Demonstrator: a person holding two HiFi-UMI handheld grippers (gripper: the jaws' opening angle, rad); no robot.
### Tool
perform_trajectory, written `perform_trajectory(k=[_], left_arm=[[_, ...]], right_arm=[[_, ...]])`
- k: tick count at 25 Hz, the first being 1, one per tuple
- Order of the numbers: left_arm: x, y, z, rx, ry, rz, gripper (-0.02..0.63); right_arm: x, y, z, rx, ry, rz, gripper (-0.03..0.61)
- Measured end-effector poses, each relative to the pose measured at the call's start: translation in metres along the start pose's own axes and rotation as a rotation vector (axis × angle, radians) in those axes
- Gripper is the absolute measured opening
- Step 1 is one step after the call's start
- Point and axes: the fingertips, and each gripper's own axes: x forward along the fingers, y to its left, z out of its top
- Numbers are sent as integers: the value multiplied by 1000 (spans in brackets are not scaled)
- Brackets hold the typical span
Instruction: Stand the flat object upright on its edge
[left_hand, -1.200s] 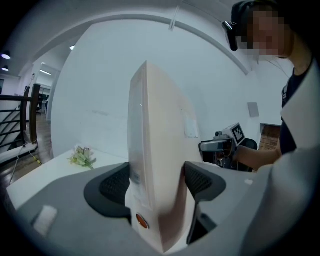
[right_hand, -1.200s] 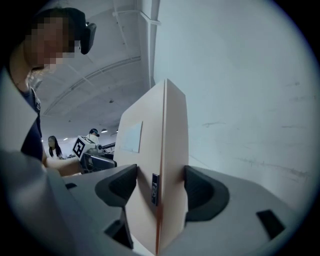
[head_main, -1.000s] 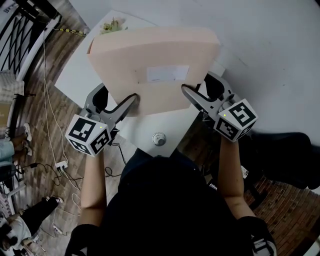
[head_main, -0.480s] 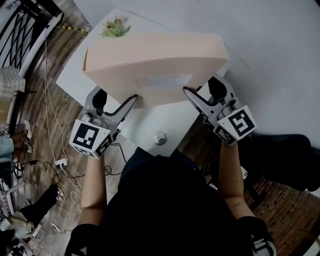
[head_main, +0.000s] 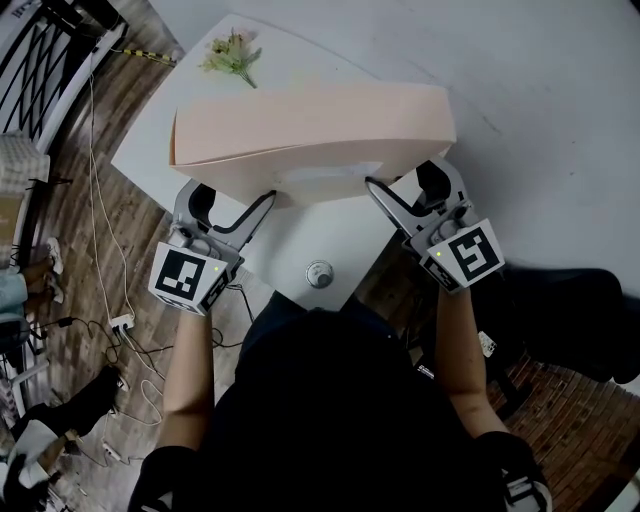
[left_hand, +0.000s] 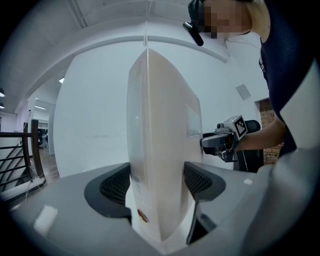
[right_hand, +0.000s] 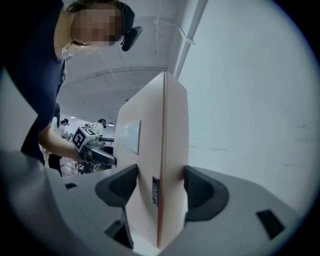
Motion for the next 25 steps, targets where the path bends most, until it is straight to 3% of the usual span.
perform_trajectory(k=[5,8,21,25], left_arm=[[5,-1,-15,41,8,1,347],[8,0,-28,59,8,-5,347],[21,-4,-95,44,98,-18,346],[23,-5,-105,25,103,-16,345]], right_arm=[[0,1,-17,-34,7,-4,301],[3,2,-33,6,20,-7,301],[9,6,-106,83,139,-9,296],[10,6,-112,79,138,-5,295]])
